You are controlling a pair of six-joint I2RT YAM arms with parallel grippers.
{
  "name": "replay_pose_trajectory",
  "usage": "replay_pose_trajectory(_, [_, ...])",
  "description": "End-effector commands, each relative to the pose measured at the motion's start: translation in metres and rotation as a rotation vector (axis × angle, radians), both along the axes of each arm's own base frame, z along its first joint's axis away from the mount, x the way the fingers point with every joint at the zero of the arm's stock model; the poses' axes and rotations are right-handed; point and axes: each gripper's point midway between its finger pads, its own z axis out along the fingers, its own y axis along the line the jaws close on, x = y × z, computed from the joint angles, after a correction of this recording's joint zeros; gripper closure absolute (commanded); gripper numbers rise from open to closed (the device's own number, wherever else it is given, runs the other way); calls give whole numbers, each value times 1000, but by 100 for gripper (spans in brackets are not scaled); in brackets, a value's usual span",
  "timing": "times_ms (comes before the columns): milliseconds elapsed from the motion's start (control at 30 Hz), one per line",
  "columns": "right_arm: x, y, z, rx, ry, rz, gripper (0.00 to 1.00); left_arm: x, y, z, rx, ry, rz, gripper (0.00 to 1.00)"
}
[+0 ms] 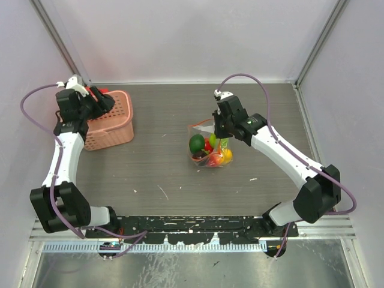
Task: Place the food in the zip-top bag and seal the zipper
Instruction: Place the fake food in the zipper food storage bag.
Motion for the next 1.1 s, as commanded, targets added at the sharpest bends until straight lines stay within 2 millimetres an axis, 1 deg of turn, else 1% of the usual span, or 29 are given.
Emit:
replay_pose_trajectory(0, [5, -1, 44, 64, -92, -32, 100, -9, -37, 30, -107, -48, -110, 56])
replay_pose_trajectory(133, [4, -1, 45, 71, -87, -35, 100, -17, -70, 38, -166, -46, -204, 56])
replay_pose_trajectory(400, [3, 1, 44, 79, -76, -34, 100, -39, -136, 51, -250, -24, -409, 57])
replay_pose_trajectory(433, [3, 1, 45, 78, -76, -36, 100, -49, -147, 63, -256, -46, -446, 57])
replay_pose_trajectory(567, [3, 0, 53, 78, -76, -39, 99, -69, -180, 69, -267, -44, -551, 57])
replay_pose_trajectory(767, [-1, -1, 61, 83, -57, -48, 100, -97, -217, 79, -247, -68, -665, 57])
replay_pose_trajectory(867, [-3, -1, 65, 90, -53, -49, 100, -110, -232, 87, -221, -101, -699, 57])
replay_pose_trajectory(1000, [-6, -1, 70, 102, -55, -45, 100, -131, -256, 100, -196, -168, -767, 57])
replay_pose_trajectory(1067, [-7, 1, 72, 110, -53, -40, 100, -138, -266, 102, -185, -190, -791, 57])
